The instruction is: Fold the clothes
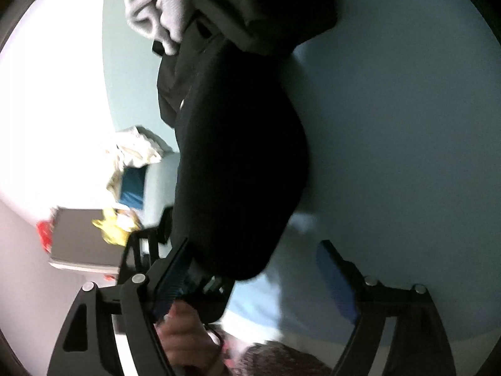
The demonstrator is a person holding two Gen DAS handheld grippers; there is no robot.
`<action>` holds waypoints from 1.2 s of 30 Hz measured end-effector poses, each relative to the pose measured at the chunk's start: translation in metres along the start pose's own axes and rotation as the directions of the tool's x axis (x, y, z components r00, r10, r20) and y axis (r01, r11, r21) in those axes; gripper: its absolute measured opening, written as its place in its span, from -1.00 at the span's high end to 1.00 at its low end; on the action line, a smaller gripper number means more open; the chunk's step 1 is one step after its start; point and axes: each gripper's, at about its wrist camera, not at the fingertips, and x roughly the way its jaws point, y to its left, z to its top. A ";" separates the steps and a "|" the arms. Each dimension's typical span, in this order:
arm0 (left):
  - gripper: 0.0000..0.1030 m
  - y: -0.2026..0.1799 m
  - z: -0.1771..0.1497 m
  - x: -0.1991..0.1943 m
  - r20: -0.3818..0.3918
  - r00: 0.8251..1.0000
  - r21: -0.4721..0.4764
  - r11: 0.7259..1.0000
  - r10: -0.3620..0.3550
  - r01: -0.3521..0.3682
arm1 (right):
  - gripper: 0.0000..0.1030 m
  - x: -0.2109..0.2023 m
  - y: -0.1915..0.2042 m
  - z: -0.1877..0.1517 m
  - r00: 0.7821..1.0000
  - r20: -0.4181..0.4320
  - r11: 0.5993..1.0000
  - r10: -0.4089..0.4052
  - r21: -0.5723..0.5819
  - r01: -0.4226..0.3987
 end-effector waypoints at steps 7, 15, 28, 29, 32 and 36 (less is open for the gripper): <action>0.23 -0.007 0.018 -0.026 -0.023 0.999 0.046 0.998 0.035 -0.034 | -0.71 0.028 0.024 0.038 0.998 0.015 0.995 -0.069 -0.069 0.070; 0.24 0.014 0.046 -0.060 0.029 0.999 0.043 0.998 0.041 -0.043 | -0.44 0.125 0.031 0.042 0.983 -0.184 0.999 -0.008 -0.035 0.002; 0.24 -0.029 0.186 -0.173 0.379 0.925 0.344 0.928 0.000 -0.141 | 0.02 0.277 0.215 0.004 0.972 -0.214 0.804 -0.101 -0.593 -0.047; 0.24 -0.028 0.205 -0.171 0.391 0.921 0.335 0.931 0.001 -0.143 | 0.02 0.291 0.226 0.007 0.971 -0.211 0.783 -0.116 -0.621 -0.041; 0.24 -0.025 0.261 -0.161 0.434 0.901 0.300 0.941 0.013 -0.158 | 0.02 0.345 0.247 0.019 0.968 -0.195 0.737 -0.161 -0.675 -0.013; 0.24 -0.013 0.315 -0.132 0.492 0.869 0.291 0.931 0.054 -0.222 | 0.02 0.394 0.234 0.042 0.968 -0.168 0.725 -0.188 -0.688 0.021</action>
